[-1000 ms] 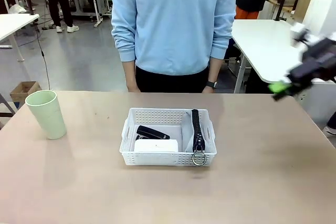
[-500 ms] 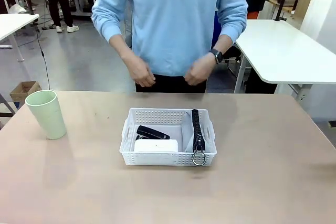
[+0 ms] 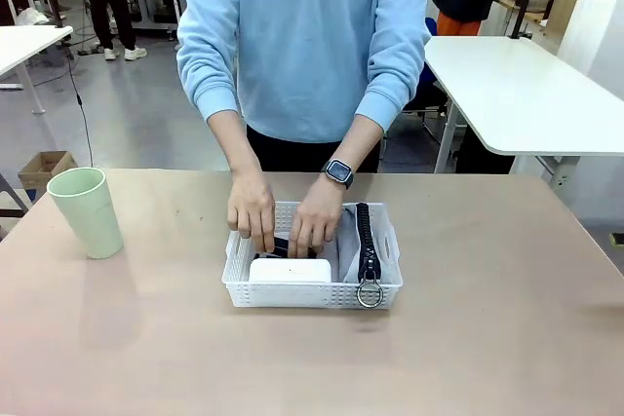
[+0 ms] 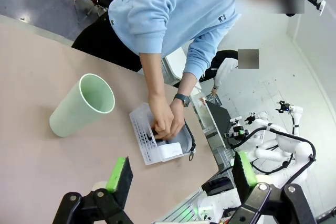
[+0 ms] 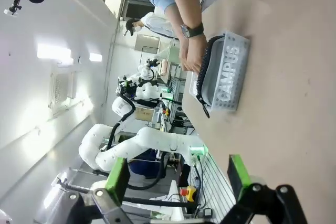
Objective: Efficiently arrange items inside the basket to fit them all.
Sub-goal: Pick up the Stapler and place it inside the Organizing basket, then pick up the Reusable plastic cup and place it inside the Organizing basket.
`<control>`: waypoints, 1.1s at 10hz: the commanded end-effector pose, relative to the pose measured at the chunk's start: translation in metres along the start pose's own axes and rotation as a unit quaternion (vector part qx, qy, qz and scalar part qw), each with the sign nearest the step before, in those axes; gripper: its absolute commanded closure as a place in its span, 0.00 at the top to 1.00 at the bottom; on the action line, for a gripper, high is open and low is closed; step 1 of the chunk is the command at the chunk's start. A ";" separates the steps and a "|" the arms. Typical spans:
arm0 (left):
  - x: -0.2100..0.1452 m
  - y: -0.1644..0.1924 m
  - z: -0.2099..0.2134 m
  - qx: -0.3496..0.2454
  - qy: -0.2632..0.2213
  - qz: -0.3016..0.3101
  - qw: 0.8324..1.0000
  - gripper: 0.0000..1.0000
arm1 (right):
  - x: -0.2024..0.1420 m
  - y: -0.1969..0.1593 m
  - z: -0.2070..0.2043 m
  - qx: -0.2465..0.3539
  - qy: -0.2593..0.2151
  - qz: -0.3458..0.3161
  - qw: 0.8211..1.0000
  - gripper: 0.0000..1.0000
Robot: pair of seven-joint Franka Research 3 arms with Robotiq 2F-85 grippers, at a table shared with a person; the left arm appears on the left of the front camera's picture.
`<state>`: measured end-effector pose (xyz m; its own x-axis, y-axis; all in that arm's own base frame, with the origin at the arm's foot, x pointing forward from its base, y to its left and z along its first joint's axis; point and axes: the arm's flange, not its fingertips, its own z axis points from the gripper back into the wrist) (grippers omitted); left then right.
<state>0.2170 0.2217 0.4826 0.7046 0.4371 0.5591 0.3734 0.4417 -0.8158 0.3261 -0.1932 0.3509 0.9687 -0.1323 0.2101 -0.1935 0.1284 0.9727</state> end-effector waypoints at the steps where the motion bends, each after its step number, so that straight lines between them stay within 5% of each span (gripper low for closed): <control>1: 0.001 -0.002 -0.001 -0.010 -0.006 -0.008 1.000 1.00 | -0.002 0.006 0.003 -0.010 0.002 -0.002 1.000 1.00; 11: 0.000 0.000 0.000 0.000 0.000 0.000 1.000 1.00 | -0.002 0.006 0.003 -0.010 0.002 -0.002 1.000 1.00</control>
<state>0.2170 0.2217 0.4823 0.7049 0.4373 0.5584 0.3727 0.4414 -0.8162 0.3248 -0.1942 0.3541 0.9669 -0.1338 0.2173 -0.1996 0.1340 0.9707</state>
